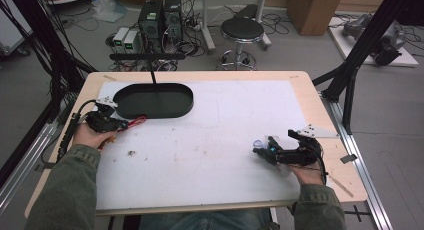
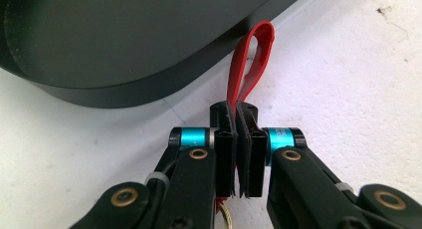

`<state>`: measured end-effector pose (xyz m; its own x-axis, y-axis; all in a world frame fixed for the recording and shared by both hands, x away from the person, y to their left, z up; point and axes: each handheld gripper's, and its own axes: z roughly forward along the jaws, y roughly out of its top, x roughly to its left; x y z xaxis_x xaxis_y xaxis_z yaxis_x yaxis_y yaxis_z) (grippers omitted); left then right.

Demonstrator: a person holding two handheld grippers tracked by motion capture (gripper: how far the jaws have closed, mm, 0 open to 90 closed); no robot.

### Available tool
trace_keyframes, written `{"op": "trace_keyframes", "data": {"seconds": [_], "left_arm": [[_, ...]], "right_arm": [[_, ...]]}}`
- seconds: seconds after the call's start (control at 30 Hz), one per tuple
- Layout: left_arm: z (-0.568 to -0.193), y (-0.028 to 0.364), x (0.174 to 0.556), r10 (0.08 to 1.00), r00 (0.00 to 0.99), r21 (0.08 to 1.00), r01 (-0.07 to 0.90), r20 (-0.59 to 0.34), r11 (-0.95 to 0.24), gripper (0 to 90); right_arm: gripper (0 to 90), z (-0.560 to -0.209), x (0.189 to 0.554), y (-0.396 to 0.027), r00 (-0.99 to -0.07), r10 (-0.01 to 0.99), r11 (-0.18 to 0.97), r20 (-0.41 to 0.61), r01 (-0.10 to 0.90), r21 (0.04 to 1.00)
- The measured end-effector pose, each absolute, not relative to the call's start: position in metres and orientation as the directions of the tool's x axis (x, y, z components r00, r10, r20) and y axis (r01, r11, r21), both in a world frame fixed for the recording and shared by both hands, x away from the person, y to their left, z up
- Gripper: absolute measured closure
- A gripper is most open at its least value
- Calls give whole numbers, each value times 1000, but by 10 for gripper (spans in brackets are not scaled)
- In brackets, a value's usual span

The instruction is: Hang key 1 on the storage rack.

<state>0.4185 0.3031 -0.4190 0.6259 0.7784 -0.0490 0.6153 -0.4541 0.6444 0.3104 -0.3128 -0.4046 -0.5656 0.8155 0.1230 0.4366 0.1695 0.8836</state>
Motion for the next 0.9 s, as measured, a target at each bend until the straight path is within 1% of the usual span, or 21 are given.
{"op": "trace_keyframes", "data": {"seconds": [0.33,0.5,0.67,0.8,0.9], "left_arm": [[-418,303,418,783,621,640,613,-28,-463,869],[-413,307,416,788,614,655,613,-43,-441,869],[-403,313,412,790,609,682,609,-74,-405,869],[-391,319,409,802,588,713,607,-106,-351,868],[-375,320,408,797,596,728,588,-96,-352,868]], "right_arm": [[8,-405,311,-313,-567,815,172,121,435,884],[8,-405,311,-313,-569,813,172,119,431,886],[8,-404,311,-312,-570,813,172,118,429,887],[9,-404,311,-313,-572,812,174,114,424,889],[8,-404,311,-313,-573,812,173,115,423,889]]}}
